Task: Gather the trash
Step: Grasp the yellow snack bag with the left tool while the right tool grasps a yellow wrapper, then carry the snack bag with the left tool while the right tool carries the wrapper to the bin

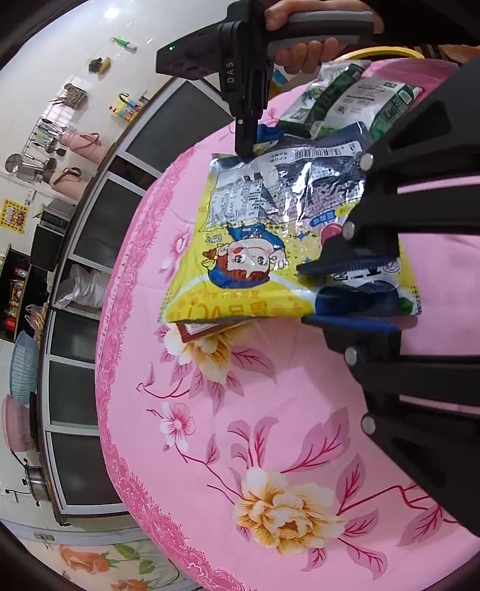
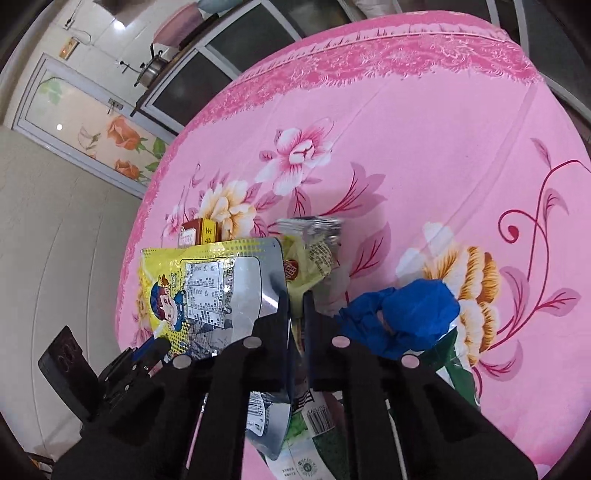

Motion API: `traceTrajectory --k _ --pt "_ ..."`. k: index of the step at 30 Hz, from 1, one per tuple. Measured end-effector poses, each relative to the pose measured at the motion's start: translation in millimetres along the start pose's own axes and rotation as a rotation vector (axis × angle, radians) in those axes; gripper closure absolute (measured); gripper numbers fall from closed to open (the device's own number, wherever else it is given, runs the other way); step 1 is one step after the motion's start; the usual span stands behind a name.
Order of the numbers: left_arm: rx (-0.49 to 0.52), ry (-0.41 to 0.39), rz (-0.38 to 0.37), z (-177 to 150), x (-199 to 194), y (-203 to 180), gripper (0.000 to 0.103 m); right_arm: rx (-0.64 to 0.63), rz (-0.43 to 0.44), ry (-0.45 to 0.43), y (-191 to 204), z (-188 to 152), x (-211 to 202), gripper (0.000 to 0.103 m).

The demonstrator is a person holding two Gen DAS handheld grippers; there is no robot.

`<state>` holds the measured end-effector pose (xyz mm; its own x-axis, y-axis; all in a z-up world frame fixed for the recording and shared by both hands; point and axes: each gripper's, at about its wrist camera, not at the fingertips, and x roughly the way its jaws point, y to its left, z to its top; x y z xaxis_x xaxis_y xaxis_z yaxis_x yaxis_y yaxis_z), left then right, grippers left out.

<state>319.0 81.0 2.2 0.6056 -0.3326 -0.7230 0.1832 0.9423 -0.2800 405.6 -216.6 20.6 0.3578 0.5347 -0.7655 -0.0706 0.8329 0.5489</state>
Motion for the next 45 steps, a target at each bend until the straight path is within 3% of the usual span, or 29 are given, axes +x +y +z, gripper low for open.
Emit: traceTrajectory --k 8,24,35,45 --pt "-0.003 -0.057 -0.027 5.8 -20.4 0.0 0.093 -0.05 -0.021 -0.088 7.6 -2.2 -34.5 0.098" --pt "0.007 -0.195 -0.076 6.0 -96.7 -9.7 0.094 -0.101 0.007 -0.239 15.3 -30.1 -116.7 0.099" --pt "0.075 -0.281 -0.107 3.0 -150.6 -46.1 0.094 -0.135 0.013 -0.371 3.7 -88.6 -201.0 0.099" --pt "0.18 -0.297 -0.166 2.9 -165.6 -108.2 0.094 -0.072 -0.066 -0.457 -51.8 -152.5 -263.9 0.099"
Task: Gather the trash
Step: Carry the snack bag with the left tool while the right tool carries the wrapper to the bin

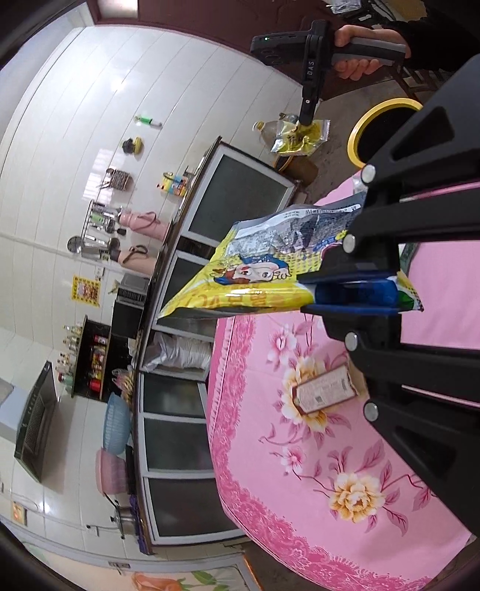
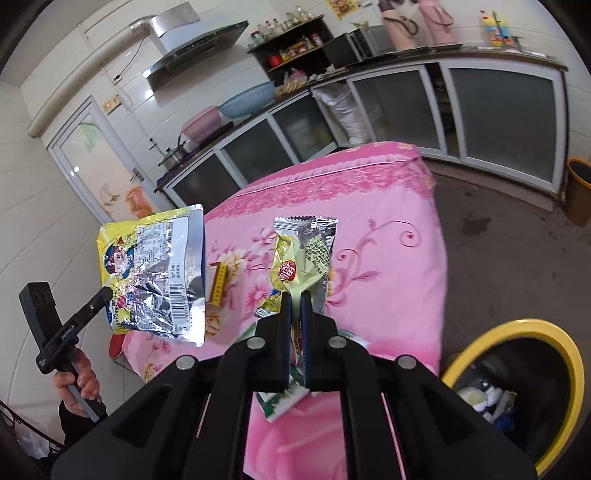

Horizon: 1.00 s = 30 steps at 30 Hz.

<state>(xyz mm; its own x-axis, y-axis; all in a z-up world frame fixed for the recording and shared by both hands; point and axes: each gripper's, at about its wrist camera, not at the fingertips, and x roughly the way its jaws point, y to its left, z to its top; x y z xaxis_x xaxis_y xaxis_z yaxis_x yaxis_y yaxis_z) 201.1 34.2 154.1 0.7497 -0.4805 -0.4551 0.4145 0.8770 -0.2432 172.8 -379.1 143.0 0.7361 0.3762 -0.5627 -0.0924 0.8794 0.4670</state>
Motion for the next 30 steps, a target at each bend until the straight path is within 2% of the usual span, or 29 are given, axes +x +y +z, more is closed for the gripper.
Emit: traceTrajectory --k 6,18,23,30 --pt "0.056 0.019 -0.065 3.9 15.0 -41.3 0.094 0.045 -0.063 -0.051 -33.9 -22.3 -42.9 0.099" --pt "0.169 0.058 -0.253 5.8 60.3 -140.3 0.094 0.131 -0.211 -0.132 -89.0 -70.6 -121.2 0.099" --pt "0.212 0.079 -0.313 0.7 73.7 -174.6 0.094 0.167 -0.257 -0.163 -104.9 -83.0 -142.5 0.099" --pt "0.252 0.124 -0.395 -15.6 95.5 -214.0 0.094 0.204 -0.298 -0.162 -125.4 -101.0 -156.1 0.099"
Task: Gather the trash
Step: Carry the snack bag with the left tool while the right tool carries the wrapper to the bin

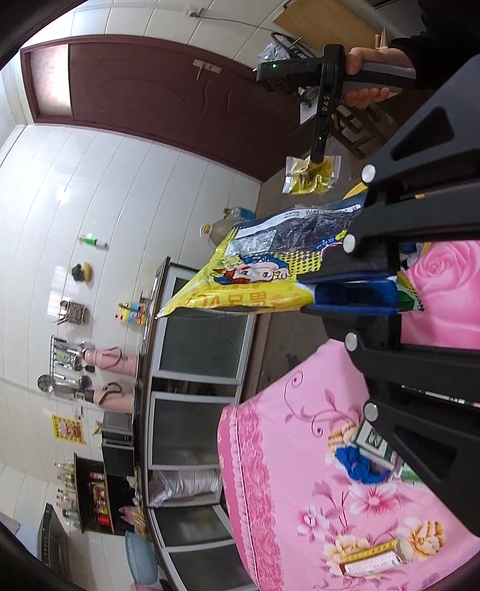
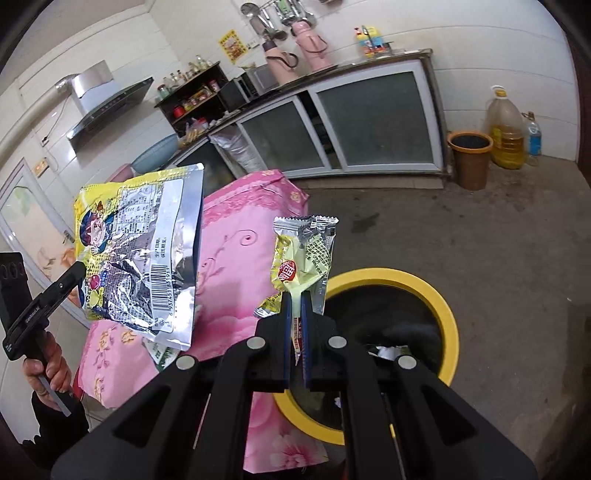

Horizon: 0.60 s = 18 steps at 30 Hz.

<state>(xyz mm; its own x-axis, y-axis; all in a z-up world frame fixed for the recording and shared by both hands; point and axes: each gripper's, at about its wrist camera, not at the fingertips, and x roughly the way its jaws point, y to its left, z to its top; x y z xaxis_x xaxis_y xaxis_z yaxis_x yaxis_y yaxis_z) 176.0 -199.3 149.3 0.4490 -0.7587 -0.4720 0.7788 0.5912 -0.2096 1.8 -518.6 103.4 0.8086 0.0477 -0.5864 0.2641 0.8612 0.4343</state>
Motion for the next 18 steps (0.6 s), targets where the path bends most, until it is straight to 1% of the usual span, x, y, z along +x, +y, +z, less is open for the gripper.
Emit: traceTrajectory --k 8,15,18 --pt "0.02 0.049 -0.058 -4.2 37.2 -23.7 0.094 0.033 -0.045 0.014 -24.2 -8.6 3.5 0.099" --pt "0.04 0.093 -0.071 -10.7 67.3 -35.7 0.094 0.069 -0.084 0.044 -43.7 -21.2 17.4 0.099" --pt "0.047 0.118 -0.069 -13.2 82.9 -40.0 0.094 0.086 -0.085 0.066 -51.7 -27.0 25.3 0.099"
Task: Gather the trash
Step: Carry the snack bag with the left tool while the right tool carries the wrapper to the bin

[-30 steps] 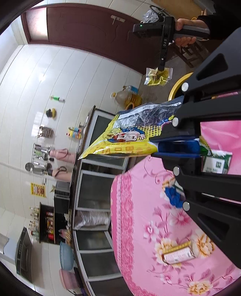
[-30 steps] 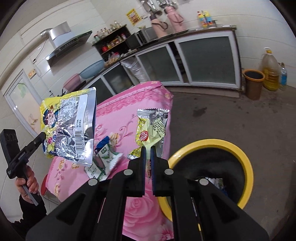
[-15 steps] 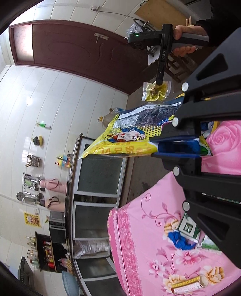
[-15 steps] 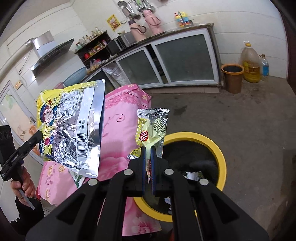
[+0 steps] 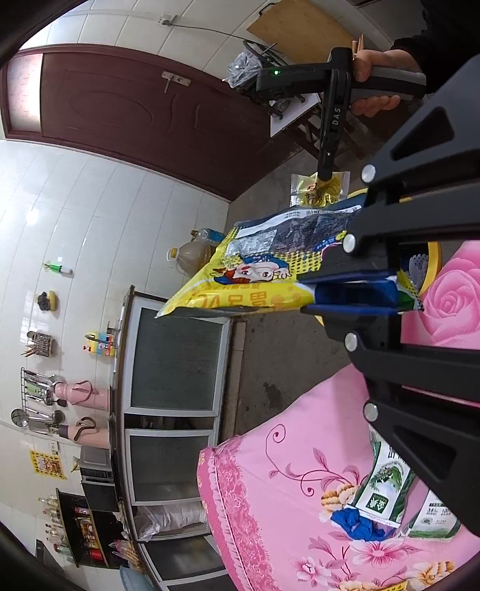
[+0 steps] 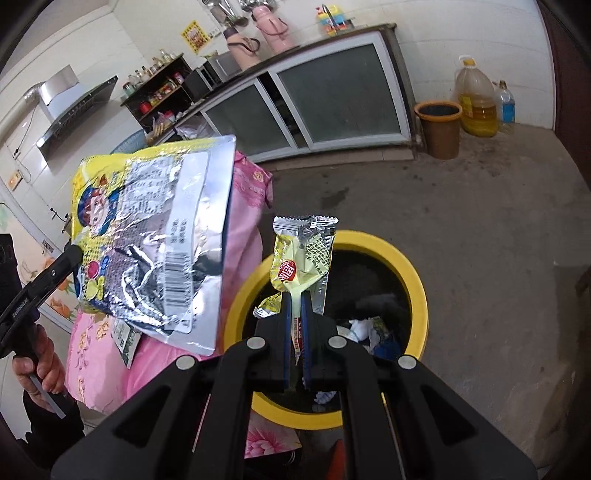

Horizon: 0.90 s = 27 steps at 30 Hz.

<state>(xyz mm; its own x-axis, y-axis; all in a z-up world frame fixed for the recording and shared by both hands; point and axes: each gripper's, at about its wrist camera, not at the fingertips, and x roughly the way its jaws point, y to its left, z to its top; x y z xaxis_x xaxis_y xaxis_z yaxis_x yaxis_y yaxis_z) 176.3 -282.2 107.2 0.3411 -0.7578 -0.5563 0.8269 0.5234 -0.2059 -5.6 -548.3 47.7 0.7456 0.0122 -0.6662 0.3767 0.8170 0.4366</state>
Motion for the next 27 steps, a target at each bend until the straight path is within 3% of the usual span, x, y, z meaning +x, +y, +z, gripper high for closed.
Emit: traceTrajectory --k 8,27 --pt "0.015 0.058 0.023 -8.6 37.0 -5.4 0.093 0.03 -0.044 0.042 -18.1 -12.9 18.8 0.099" --pt "0.058 0.151 0.057 -22.9 96.4 -27.7 0.093 0.084 -0.056 0.12 -39.2 -30.0 44.8 0.098"
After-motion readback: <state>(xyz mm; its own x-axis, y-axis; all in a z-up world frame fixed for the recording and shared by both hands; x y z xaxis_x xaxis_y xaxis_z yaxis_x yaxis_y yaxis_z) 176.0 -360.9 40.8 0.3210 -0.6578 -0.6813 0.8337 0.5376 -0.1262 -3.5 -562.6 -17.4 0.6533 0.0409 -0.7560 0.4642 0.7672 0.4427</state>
